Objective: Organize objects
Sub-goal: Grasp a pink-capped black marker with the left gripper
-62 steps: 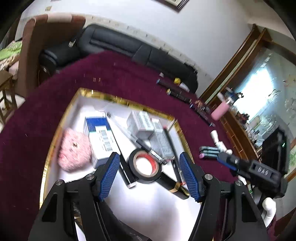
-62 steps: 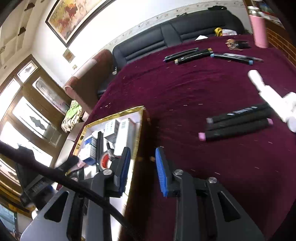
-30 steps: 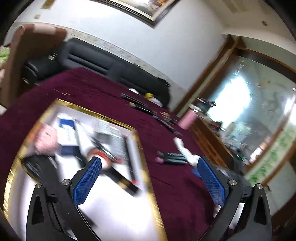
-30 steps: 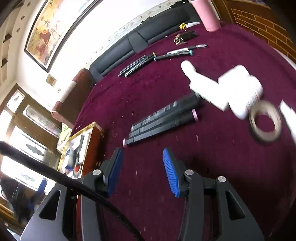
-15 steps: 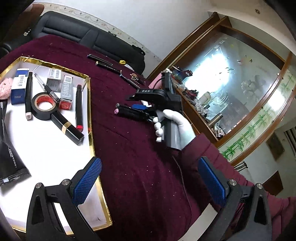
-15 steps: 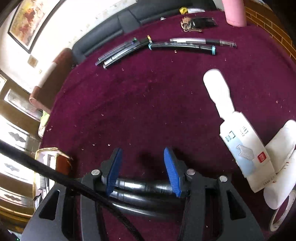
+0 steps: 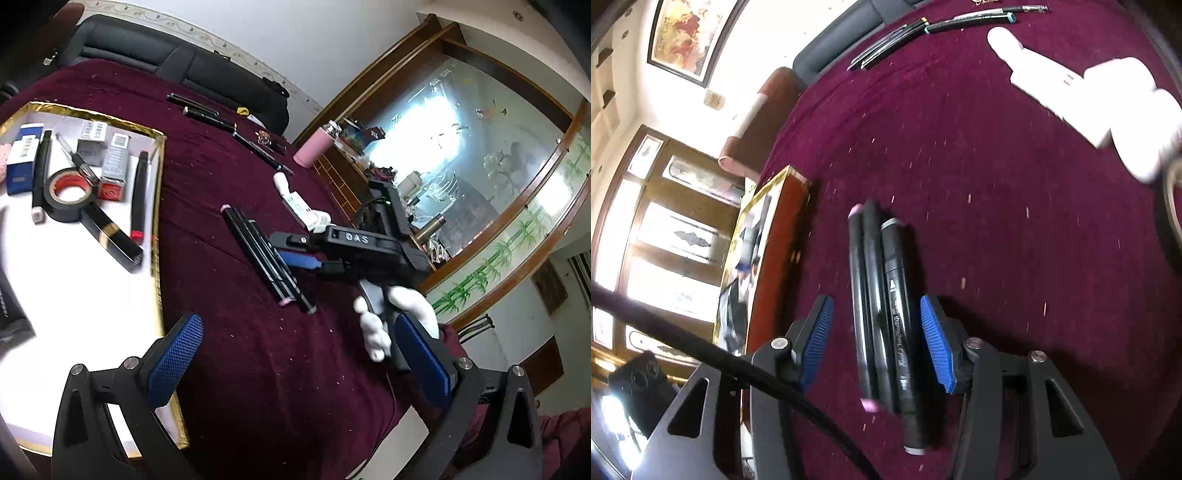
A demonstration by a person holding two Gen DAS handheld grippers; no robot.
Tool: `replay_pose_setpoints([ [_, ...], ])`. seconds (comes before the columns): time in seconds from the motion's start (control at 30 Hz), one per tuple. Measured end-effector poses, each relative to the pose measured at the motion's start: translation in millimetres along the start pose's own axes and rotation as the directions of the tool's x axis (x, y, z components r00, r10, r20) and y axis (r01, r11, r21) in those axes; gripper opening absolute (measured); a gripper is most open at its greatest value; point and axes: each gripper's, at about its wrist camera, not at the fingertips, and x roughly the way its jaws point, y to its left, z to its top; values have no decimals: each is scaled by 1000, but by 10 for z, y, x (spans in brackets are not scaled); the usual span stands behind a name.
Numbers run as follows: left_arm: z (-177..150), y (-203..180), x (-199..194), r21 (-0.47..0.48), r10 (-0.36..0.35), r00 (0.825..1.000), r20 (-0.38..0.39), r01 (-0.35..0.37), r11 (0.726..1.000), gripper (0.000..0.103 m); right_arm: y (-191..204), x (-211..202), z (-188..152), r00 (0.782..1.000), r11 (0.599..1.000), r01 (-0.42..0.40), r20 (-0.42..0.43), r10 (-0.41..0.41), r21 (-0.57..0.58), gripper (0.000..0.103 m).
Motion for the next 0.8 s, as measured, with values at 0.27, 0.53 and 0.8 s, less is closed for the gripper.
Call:
replay_pose_setpoints([
  [0.27, -81, -212, 14, 39, 40, 999, -26, -38, 998, 101, 323, 28, -97, 933, 912, 361, 82, -352, -195, 46],
  [0.53, -83, -243, 16, 64, 102, 994, -50, -98, 993, 101, 517, 262, -172, 775, 691, 630, 231, -588, -355, 33],
  [0.8, 93, -435, 275, 134, 240, 968, -66, -230, 964, 101, 299, 104, -150, 753, 691, 658, 294, -589, -300, 38],
])
